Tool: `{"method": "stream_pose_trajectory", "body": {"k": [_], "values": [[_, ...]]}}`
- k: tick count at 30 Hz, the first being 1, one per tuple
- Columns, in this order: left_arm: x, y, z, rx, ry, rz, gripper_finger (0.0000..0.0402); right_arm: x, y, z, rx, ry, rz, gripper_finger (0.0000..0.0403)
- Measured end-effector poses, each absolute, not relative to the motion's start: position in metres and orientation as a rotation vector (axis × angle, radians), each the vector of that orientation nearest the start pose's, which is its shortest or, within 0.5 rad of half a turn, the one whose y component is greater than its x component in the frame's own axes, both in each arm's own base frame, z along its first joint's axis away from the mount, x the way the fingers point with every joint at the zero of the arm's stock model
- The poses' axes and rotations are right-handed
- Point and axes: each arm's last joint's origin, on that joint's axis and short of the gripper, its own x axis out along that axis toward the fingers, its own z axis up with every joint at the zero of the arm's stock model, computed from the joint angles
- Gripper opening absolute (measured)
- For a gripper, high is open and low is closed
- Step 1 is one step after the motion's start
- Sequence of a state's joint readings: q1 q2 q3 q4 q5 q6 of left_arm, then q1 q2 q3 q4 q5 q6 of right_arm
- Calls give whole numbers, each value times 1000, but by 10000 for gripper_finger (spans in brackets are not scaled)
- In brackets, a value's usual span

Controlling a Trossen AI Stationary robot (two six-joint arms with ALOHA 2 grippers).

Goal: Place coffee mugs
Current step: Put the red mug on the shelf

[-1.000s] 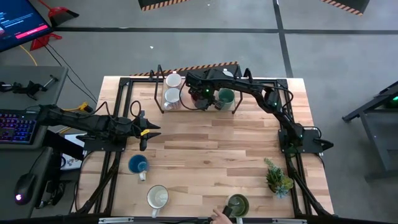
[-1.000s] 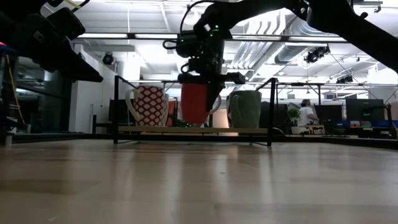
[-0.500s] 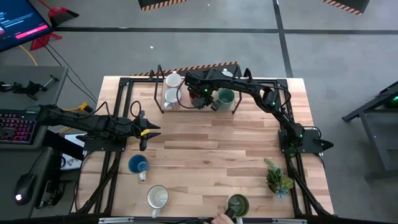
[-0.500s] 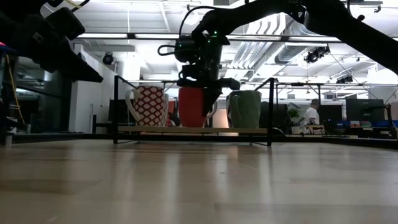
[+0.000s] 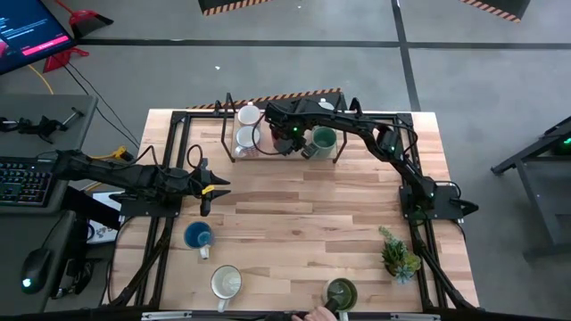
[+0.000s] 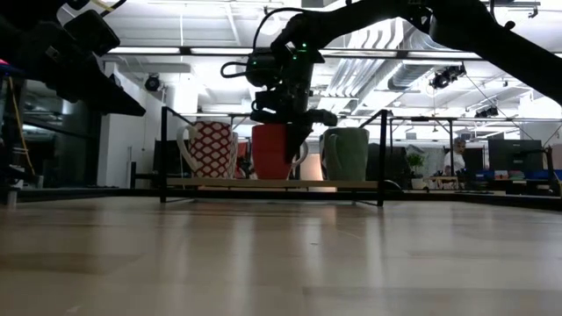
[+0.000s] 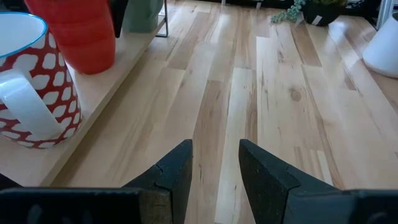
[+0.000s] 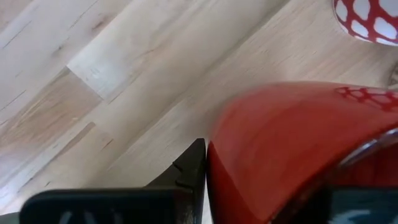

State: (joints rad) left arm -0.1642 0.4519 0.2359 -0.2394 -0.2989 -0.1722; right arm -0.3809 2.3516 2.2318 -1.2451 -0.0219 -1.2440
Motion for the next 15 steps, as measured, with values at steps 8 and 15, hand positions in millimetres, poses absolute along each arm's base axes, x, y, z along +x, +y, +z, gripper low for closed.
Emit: {"method": "stream_pose_trajectory", "body": {"k": [8, 15], "values": [[120, -11, 183, -65, 430, 170, 122, 441, -177, 227, -772, 1334, 523, 66], [120, -11, 183, -65, 430, 170, 122, 443, -175, 232, -730, 1321, 492, 67]]}}
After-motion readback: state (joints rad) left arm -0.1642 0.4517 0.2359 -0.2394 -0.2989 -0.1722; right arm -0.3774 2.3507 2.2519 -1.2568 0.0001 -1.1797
